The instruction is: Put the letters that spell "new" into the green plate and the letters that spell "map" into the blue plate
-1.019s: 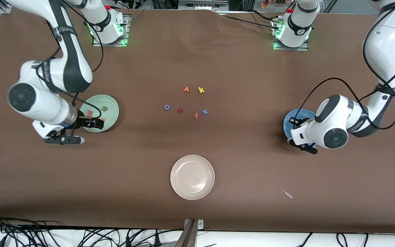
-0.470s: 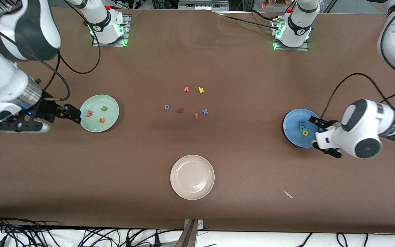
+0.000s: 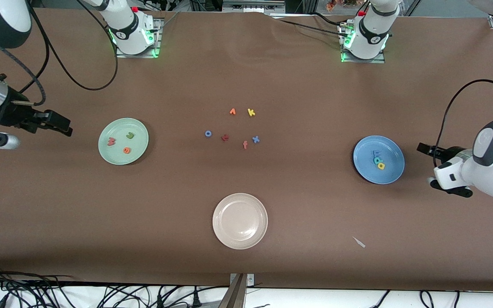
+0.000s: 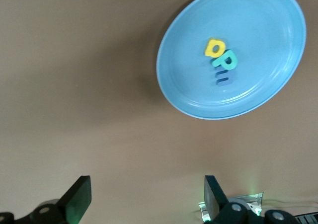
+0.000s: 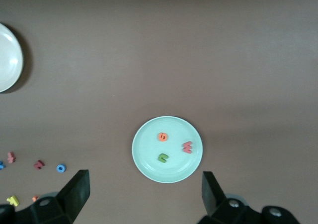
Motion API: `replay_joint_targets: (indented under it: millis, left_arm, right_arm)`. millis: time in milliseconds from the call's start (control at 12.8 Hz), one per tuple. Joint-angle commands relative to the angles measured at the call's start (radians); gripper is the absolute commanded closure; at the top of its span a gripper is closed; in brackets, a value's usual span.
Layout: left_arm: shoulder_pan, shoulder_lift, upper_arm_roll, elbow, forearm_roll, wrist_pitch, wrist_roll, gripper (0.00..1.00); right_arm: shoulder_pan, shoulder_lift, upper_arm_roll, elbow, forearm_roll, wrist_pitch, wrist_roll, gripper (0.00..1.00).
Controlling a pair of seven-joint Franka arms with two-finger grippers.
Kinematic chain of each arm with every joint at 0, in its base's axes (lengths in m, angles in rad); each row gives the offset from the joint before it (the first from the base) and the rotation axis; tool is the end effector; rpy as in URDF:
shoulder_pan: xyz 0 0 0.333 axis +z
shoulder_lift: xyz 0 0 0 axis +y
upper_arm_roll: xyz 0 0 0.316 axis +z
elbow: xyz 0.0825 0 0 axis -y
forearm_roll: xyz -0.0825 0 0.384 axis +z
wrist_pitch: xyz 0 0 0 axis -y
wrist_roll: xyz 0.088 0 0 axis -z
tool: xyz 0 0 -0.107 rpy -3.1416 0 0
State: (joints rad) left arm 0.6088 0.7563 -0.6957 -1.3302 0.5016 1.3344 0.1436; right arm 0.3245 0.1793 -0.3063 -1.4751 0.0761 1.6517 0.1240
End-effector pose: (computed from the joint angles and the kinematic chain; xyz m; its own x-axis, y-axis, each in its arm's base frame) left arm 0.6487 0.1016 0.3204 0.8051 -0.2326 -0.5456 -0.2365 -0.9695 0.0644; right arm 0.6122 0.0347 0.5767 0.9943 -0.1068 0.0028 -0.1067 -0.9940 -0.0226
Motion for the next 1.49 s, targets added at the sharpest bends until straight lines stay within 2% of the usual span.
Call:
replay_joint_targets:
  millis: [0,235,314,392,470,549,627,705,784,862,1097,1254,1411]
  left_arm:
    - [0.038,-0.049,0.002,-0.006,-0.073,0.000,0.011,0.00]
    - [0.092,-0.063,-0.039,0.002,-0.100,0.002,-0.015,0.00]
    - [0.082,-0.089,-0.027,-0.003,-0.100,0.009,-0.016,0.00]
    - [0.063,-0.138,-0.003,-0.017,-0.103,0.037,-0.010,0.00]
    - [0.002,-0.214,0.098,-0.055,-0.129,0.092,-0.006,0.00]
    - [-0.095,-0.276,0.230,-0.094,-0.205,0.135,-0.005,0.00]
    - [-0.189,-0.331,0.386,-0.122,-0.306,0.175,0.002,0.00]
    - [-0.301,-0.380,0.526,-0.150,-0.416,0.193,-0.015,0.00]
    - [-0.363,-0.420,0.609,-0.170,-0.490,0.218,-0.054,0.00]
    - [-0.374,-0.467,0.617,-0.191,-0.514,0.254,-0.099,0.00]
    - [-0.415,-0.616,0.617,-0.207,-0.512,0.347,-0.101,0.00]
    - [-0.444,-0.691,0.617,-0.262,-0.502,0.301,-0.105,0.00]
    - [-0.464,-0.707,0.616,-0.288,-0.511,0.234,-0.111,0.00]
  right_arm:
    - [-0.001,0.003,-0.002,0.038,0.010,-0.036,-0.012,0.00]
    - [0.001,-0.050,0.004,0.012,-0.005,-0.102,-0.026,0.00]
    - [-0.008,-0.073,0.021,-0.010,-0.007,-0.118,-0.084,0.00]
    - [-0.065,-0.093,0.057,-0.034,-0.010,-0.112,-0.096,0.00]
    - [-0.170,-0.095,0.144,-0.039,-0.006,-0.112,-0.107,0.00]
    - [-0.276,-0.104,0.241,-0.043,-0.005,-0.109,-0.107,0.00]
    - [-0.332,-0.136,0.294,-0.074,-0.009,-0.098,-0.100,0.00]
    - [-0.340,-0.206,0.303,-0.165,-0.012,-0.031,-0.095,0.00]
    - [-0.341,-0.292,0.303,-0.303,-0.010,0.070,-0.096,0.00]
    - [-0.344,-0.319,0.305,-0.339,-0.010,0.094,-0.109,0.00]
    - [-0.358,-0.258,0.303,-0.248,-0.010,0.012,-0.127,0.00]
    - [-0.355,-0.224,0.302,-0.206,-0.012,-0.012,-0.126,0.00]
    - [-0.354,-0.163,0.300,-0.127,-0.013,-0.061,-0.126,0.00]
